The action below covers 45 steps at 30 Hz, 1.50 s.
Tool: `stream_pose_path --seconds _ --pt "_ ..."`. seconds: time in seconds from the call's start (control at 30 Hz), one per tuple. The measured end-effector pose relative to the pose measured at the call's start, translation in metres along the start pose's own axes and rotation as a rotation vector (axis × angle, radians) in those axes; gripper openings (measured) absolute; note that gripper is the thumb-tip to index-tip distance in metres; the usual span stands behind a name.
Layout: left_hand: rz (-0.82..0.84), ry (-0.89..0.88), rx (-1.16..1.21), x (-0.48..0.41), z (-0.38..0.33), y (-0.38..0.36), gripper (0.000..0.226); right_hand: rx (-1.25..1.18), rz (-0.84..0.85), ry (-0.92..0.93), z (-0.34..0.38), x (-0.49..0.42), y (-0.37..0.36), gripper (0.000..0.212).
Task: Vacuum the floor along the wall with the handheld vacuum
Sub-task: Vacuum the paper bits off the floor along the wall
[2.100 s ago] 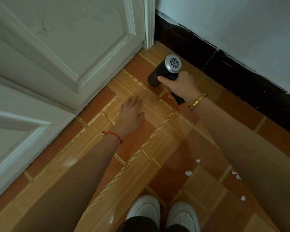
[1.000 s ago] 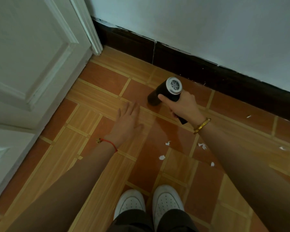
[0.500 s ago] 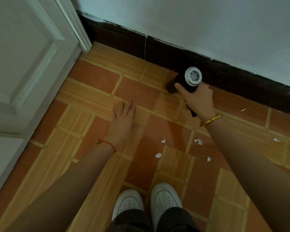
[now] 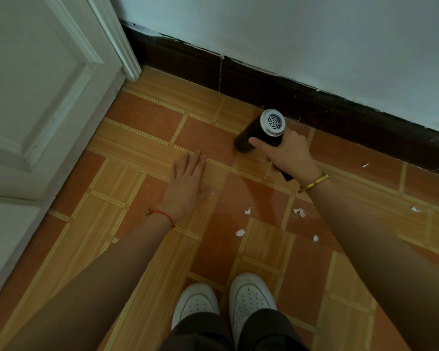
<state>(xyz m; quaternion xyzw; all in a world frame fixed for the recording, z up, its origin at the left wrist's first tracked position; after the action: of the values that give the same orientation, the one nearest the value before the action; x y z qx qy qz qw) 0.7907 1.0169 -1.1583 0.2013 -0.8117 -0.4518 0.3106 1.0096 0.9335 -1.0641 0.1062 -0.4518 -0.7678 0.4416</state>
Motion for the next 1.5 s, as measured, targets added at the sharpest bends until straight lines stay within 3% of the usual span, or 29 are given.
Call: stream_pose_path --seconds 0.07,0.23,0.37,0.5,0.63,0.87,1.13,1.3,1.5 --pt "0.025 -0.013 -0.014 0.001 0.001 -0.003 0.097 0.009 -0.002 0.001 0.003 0.003 0.0 0.048" --pt "0.105 -0.008 -0.029 -0.001 0.001 -0.008 0.101 -0.016 0.238 0.032 0.009 0.017 -0.011 0.03" --pt "0.152 0.016 -0.05 -0.002 0.003 -0.01 0.104 0.021 0.181 0.049 0.003 0.026 -0.005 0.031" --pt "0.152 0.029 -0.061 -0.002 0.001 -0.008 0.109 0.015 0.339 0.054 0.001 0.042 -0.011 0.032" --pt "0.121 0.027 -0.072 0.002 -0.003 -0.005 0.107 -0.008 0.286 0.061 -0.003 0.052 -0.004 0.039" --pt "0.073 -0.082 -0.083 0.017 -0.016 -0.016 0.097 0.096 0.38 0.099 -0.007 0.075 -0.007 0.029" --pt "0.091 -0.241 -0.109 0.021 -0.053 -0.019 0.086 0.088 0.431 0.16 -0.007 0.098 -0.01 0.049" --pt "0.108 -0.257 -0.136 0.018 -0.058 -0.026 0.083 0.108 0.332 0.193 -0.007 0.1 -0.009 0.056" --pt "0.11 -0.239 -0.153 0.014 -0.056 -0.03 0.082 0.088 0.469 0.17 -0.014 0.112 -0.028 0.061"
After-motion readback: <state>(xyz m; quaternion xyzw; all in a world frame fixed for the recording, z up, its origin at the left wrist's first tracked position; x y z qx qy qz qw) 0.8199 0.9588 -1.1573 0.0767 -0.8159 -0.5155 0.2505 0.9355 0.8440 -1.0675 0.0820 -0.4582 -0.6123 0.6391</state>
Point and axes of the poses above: each hand's wrist, its own x-axis away from the middle knuckle, its own y-axis out of the back of the hand, z = x × y, the point moved 10 cm from there along -x, towards the middle knuckle, and after that the axes turned 6 degrees about x, right-handed, at the moved point
